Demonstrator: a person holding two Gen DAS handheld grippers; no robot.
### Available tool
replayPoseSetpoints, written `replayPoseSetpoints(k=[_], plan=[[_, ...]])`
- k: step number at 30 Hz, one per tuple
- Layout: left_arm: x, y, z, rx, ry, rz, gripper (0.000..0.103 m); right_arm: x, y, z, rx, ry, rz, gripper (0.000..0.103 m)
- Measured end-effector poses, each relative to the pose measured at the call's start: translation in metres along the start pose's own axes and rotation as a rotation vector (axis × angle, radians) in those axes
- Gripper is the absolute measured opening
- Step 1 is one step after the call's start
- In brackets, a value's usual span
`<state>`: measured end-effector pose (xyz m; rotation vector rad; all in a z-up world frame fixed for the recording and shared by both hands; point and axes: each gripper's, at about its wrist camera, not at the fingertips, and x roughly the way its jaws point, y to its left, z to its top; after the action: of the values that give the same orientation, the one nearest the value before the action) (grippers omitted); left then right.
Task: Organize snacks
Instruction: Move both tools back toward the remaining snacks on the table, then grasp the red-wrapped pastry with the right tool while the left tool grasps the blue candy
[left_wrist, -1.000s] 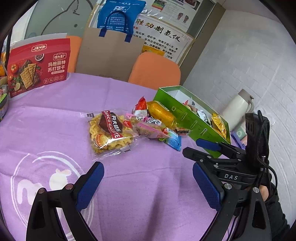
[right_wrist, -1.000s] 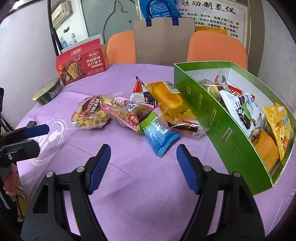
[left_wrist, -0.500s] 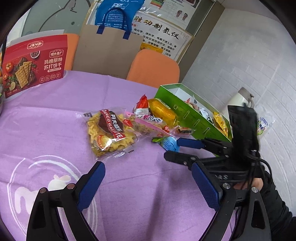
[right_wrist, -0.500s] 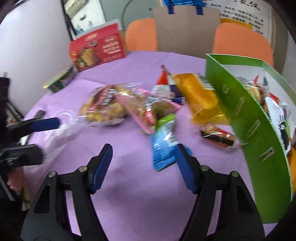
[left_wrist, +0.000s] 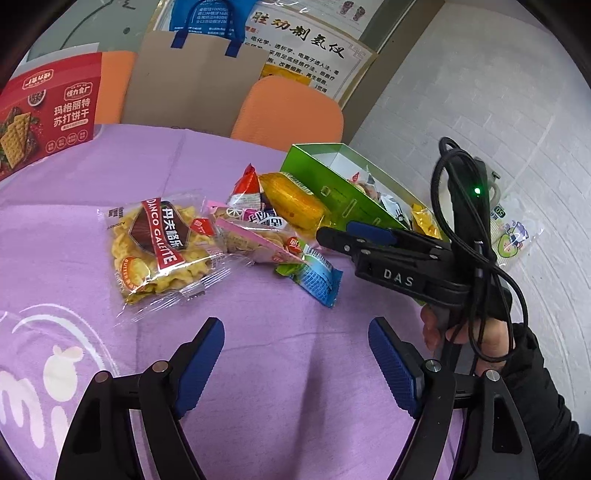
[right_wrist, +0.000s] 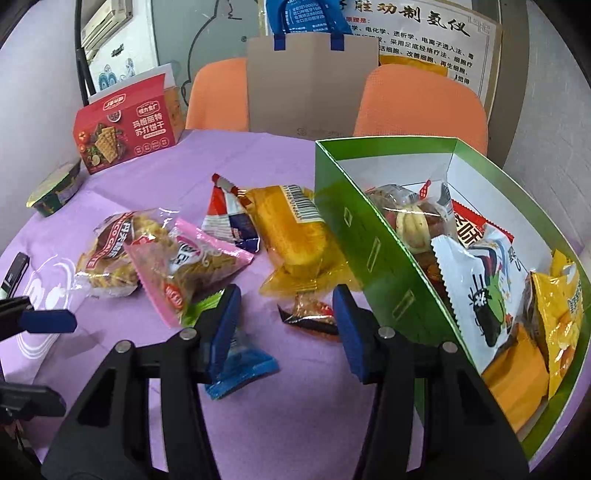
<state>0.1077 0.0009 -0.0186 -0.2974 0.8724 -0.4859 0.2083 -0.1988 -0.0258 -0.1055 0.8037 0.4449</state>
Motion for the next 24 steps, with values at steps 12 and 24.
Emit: replayPoseSetpoints(k=[12, 24], plan=[[0.023, -0.012, 0.013, -0.002, 0.011, 0.002, 0.082, -0.028, -0.022, -0.046, 0.191, 0.092, 0.157, 0.053], [0.083, -0.040, 0.035, 0.095, 0.067, 0.149, 0.054, -0.033, -0.007, -0.050, 0.089, 0.057, 0.045, 0.052]])
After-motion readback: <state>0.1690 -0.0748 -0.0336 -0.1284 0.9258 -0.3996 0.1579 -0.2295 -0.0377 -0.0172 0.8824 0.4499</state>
